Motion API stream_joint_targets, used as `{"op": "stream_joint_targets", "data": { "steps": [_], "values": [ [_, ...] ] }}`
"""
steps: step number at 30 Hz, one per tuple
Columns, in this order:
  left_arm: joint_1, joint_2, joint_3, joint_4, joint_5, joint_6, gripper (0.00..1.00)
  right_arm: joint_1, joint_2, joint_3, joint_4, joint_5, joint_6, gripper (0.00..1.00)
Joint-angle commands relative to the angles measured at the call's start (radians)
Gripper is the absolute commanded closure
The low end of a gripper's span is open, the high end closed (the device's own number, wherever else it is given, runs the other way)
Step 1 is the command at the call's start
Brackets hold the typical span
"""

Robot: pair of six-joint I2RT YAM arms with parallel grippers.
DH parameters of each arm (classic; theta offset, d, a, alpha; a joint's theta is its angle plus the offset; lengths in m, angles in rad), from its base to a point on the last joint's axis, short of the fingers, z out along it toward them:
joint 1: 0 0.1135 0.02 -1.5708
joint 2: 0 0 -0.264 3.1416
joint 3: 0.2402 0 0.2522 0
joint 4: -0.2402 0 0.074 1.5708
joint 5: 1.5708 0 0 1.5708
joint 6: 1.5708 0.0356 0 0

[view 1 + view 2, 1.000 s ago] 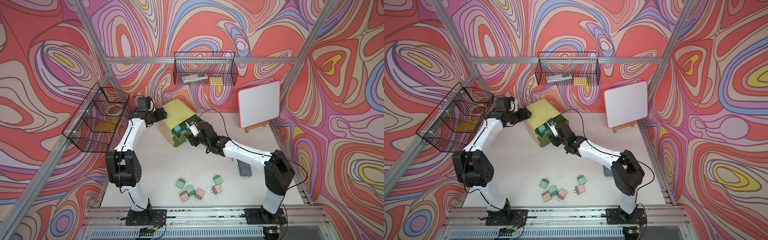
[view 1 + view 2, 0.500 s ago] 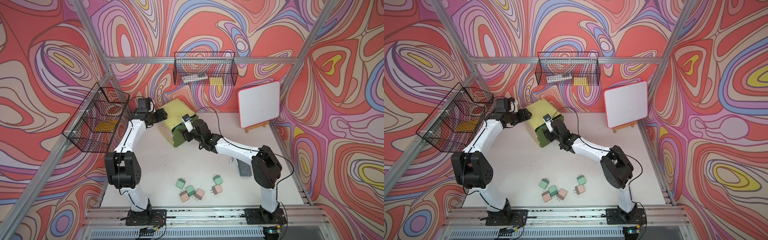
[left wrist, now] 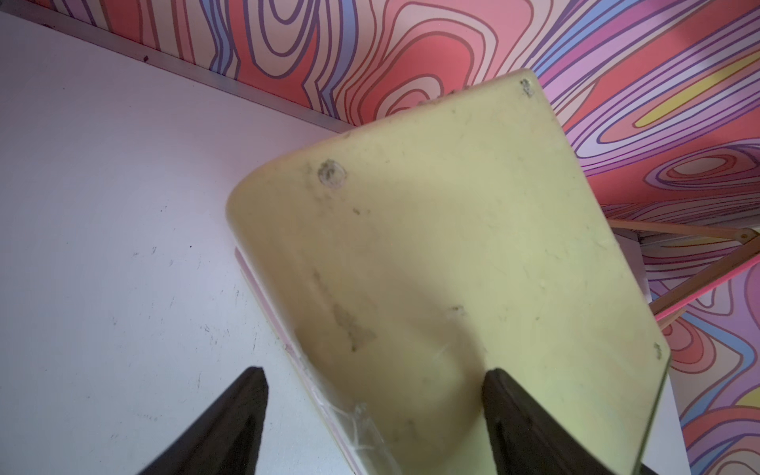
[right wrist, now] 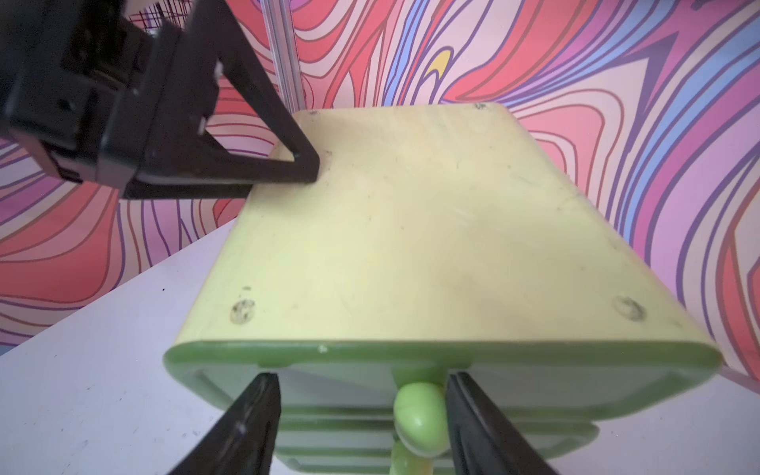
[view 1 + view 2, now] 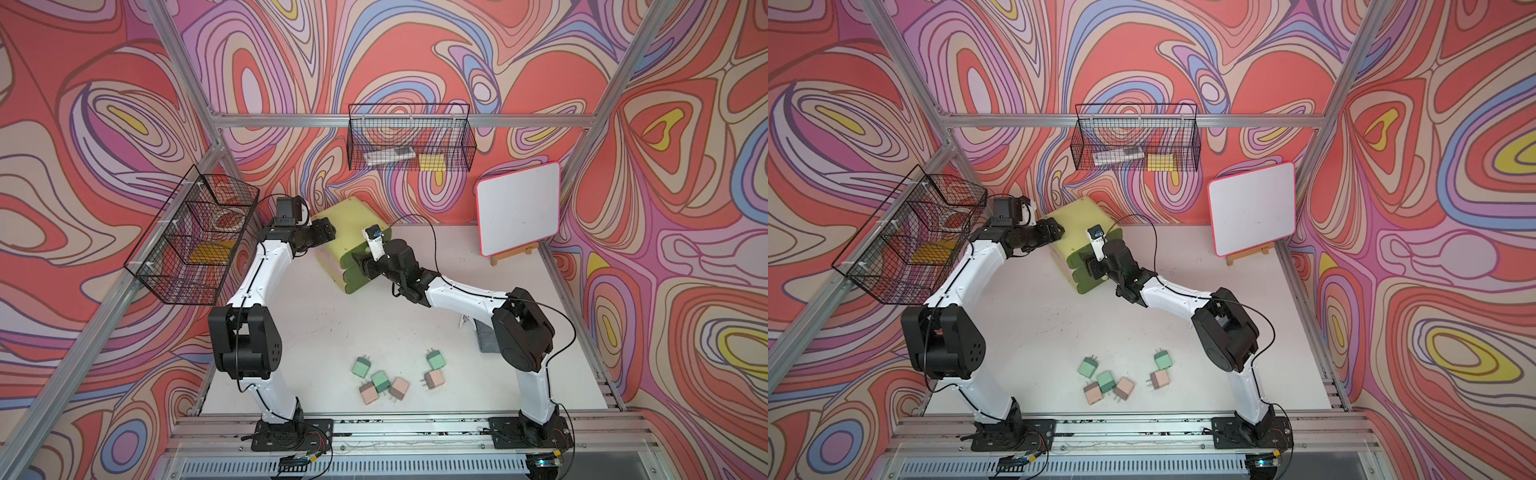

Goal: Place the plugs into the drawer by color
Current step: Close the drawer in the storage box, then open the drawer in the storage box.

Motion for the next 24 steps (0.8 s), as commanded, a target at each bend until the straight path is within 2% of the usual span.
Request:
{"op": "stream_joint_targets", "data": {
  "steps": [1, 5, 11, 24],
  "values": [
    [-0.004, -0.045, -0.034, -0.039, -0.018, -0.014, 0.19, -0.016, -0.111, -0.163, 0.113, -0.096, 0.153, 0.34],
    [-0.004, -0.076, -0.076, 0.012, 0.003, -0.062, 0.19, -0.076, -0.110, -0.236, 0.156, -0.235, 0.325, 0.35],
    [-0.004, -0.074, -0.072, -0.014, 0.044, -0.092, 0.20, -0.158, -0.044, -0.284, 0.335, -0.399, 0.529, 0.42],
    [-0.004, -0.102, -0.134, 0.002, 0.075, -0.105, 0.21, -0.184, 0.175, -0.171, 0.508, -0.496, 0.713, 0.53]
  ]
}}
